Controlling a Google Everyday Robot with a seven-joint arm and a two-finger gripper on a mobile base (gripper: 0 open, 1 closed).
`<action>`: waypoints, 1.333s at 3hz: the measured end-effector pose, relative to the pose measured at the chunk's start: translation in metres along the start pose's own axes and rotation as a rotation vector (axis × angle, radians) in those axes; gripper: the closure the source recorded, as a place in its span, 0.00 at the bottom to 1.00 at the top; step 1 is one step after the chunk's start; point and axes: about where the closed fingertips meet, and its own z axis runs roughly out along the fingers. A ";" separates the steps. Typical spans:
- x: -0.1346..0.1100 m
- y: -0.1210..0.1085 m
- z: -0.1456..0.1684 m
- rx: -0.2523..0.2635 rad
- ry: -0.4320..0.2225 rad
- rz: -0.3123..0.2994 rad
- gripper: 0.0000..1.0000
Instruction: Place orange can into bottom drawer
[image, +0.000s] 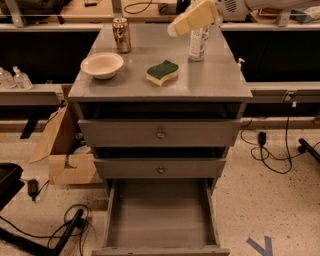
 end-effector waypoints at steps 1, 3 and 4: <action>-0.009 -0.009 0.002 0.037 -0.030 -0.001 0.00; -0.014 -0.023 0.088 0.040 -0.167 0.041 0.00; -0.019 -0.043 0.184 0.044 -0.230 0.112 0.00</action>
Offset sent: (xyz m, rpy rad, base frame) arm 0.0277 0.0128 0.0088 0.0527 -0.0801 -0.0410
